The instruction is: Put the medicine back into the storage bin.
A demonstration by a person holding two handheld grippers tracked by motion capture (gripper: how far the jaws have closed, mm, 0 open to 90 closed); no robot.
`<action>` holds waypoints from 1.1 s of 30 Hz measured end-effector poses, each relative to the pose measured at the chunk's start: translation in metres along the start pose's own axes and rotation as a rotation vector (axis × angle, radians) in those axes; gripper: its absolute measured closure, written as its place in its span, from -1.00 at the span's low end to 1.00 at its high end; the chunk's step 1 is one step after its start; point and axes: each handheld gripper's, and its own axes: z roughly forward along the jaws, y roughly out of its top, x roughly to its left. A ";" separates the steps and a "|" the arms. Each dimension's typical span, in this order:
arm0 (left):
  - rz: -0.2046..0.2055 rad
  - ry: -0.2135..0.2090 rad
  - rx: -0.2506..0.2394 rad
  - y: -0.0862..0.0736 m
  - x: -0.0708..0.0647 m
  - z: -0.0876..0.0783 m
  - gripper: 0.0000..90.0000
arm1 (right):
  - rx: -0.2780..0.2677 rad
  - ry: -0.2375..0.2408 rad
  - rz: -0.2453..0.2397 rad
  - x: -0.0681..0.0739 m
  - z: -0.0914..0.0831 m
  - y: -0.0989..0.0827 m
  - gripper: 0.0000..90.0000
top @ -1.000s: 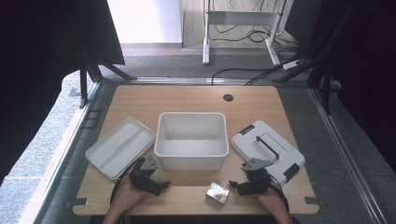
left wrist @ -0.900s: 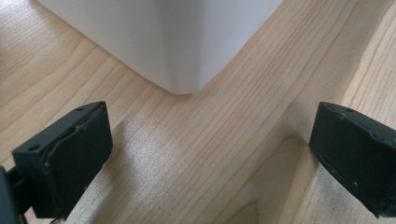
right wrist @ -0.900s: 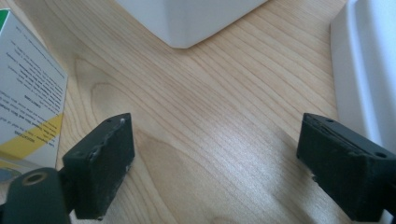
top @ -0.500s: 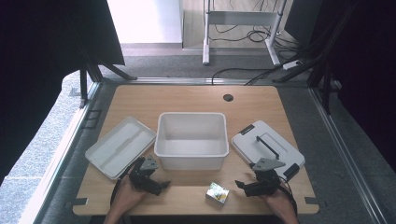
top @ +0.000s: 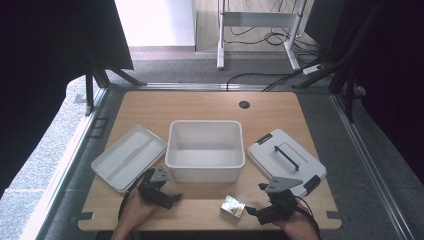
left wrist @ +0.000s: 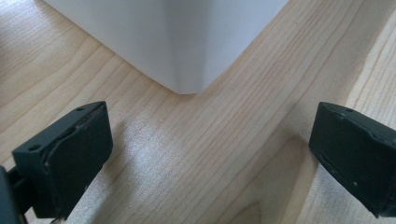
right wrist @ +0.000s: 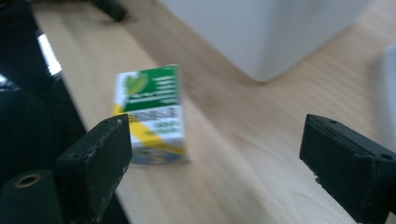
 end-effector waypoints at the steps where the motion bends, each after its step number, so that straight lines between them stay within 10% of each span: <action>1: -0.002 0.000 -0.002 0.000 0.000 0.000 -1.00 | 0.008 0.010 -0.007 0.004 0.003 0.002 -0.80; 12: -0.004 0.001 -0.002 0.000 0.000 0.000 -1.00 | 0.141 0.064 -0.082 0.032 0.047 0.016 -0.65; 19: -0.002 0.001 -0.001 0.000 0.000 0.000 -1.00 | 0.259 0.053 -0.108 0.037 0.065 0.020 -0.10; 33: -0.005 0.000 -0.001 0.000 0.000 0.000 -1.00 | 0.224 0.034 -0.115 0.035 0.040 0.048 -0.01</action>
